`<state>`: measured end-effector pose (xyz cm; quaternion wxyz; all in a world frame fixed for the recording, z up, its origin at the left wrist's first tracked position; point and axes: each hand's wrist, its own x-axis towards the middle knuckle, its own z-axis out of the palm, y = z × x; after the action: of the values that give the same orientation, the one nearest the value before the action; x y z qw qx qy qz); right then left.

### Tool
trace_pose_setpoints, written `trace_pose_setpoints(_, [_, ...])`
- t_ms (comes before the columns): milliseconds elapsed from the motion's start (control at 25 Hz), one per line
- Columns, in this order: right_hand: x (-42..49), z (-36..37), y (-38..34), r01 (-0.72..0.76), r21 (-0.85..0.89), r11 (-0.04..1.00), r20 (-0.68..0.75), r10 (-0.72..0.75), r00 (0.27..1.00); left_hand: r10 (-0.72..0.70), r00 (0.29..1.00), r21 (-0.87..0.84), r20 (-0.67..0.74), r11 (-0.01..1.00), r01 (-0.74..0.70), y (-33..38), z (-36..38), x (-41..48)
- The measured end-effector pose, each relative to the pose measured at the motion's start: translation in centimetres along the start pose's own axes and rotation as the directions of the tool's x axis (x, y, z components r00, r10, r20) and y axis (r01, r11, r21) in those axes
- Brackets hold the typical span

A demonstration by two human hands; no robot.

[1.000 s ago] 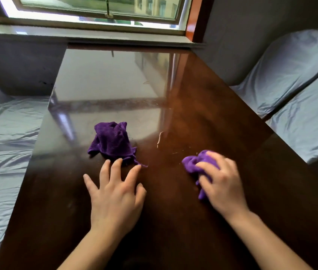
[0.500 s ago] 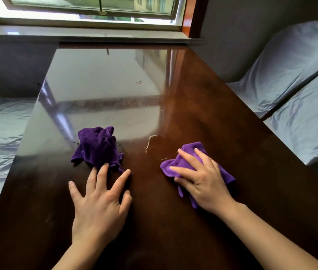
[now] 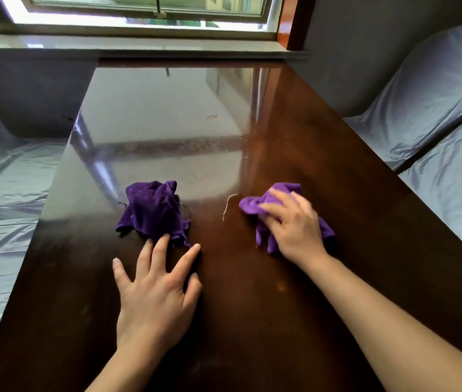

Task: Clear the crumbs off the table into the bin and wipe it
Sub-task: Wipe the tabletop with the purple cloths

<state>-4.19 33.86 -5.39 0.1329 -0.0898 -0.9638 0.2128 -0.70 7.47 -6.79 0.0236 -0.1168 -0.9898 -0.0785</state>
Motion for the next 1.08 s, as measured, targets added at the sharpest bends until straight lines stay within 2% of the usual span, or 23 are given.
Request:
trace_pose_setpoints(120, [-6.1, -1.3, -0.1, 0.242, -0.038, 0.97, 0.115, -0.236, 0.965, 0.004, 1.0, -0.001, 0.011, 1.0, -0.004, 0.1, -0.1, -0.1])
trace_pose_setpoints(240, [-8.5, -2.7, 2.0, 0.474, -0.122, 0.872, 0.191, -0.448, 0.874, 0.005, 1.0, 0.01, 0.021, 1.0, -0.005, 0.1, -0.2, 0.0])
trace_pose_setpoints(280, [-7.9, -3.0, 2.7, 0.475, -0.156, 0.866, 0.165, -0.451, 0.877, 0.007, 1.0, 0.011, 0.021, 1.0, -0.007, 0.1, -0.2, 0.0])
trace_pose_setpoints(360, [-5.6, -2.8, 3.1, 0.316, -0.157, 0.936, 0.031, -0.315, 0.949, 0.005, 1.0, 0.006, 0.02, 1.0, -0.006, 0.1, -0.2, -0.1])
trace_pose_setpoints(480, [-0.5, -1.4, 1.7, 0.06, 0.047, 0.997, -0.146, -0.053, 0.988, 0.003, 1.0, 0.01, 0.014, 1.0, -0.003, 0.1, -0.1, 0.0])
trace_pose_setpoints(560, [2.5, -0.2, 0.0, -0.021, 0.229, 0.973, -0.175, 0.063, 0.983, 0.001, 1.0, 0.009, 0.005, 1.0, -0.001, 0.0, 0.0, 0.0])
trace_pose_setpoints(600, [3.5, 0.3, -0.9, -0.048, 0.254, 0.966, -0.171, 0.094, 0.981, 0.001, 1.0, 0.007, 0.005, 1.0, -0.001, 0.0, 0.1, 0.0])
trace_pose_setpoints(640, [4.1, 0.8, -1.8, -0.06, 0.229, 0.972, -0.153, 0.097, 0.983, 0.002, 1.0, 0.006, 0.006, 1.0, -0.002, 0.0, 0.1, 0.0])
trace_pose_setpoints(720, [3.6, 2.1, -3.5, 0.001, 0.116, 0.993, -0.051, 0.005, 0.999, 0.001, 1.0, 0.003, 0.006, 1.0, -0.002, 0.1, 0.0, 0.0])
trace_pose_setpoints(800, [1.3, 2.6, -4.3, 0.162, 0.007, 0.987, 0.06, -0.162, 0.985, 0.0, 1.0, -0.001, 0.01, 1.0, 0.0, 0.1, -0.2, 0.0])
trace_pose_setpoints(920, [-1.8, 1.5, -2.9, 0.405, -0.117, 0.907, 0.111, -0.394, 0.913, 0.002, 1.0, 0.005, 0.02, 1.0, -0.002, 0.1, -0.4, 0.0])
trace_pose_setpoints(1000, [-1.8, 0.8, -2.0, 0.437, -0.12, 0.892, 0.113, -0.425, 0.898, 0.002, 1.0, 0.003, 0.03, 1.0, -0.002, 0.2, -0.5, 0.0])
trace_pose_setpoints(1080, [-0.1, 0.7, -1.9, 0.316, 0.057, 0.947, -0.004, -0.316, 0.949, 0.004, 1.0, -0.005, 0.027, 1.0, -0.004, 0.2, -0.5, 0.0])
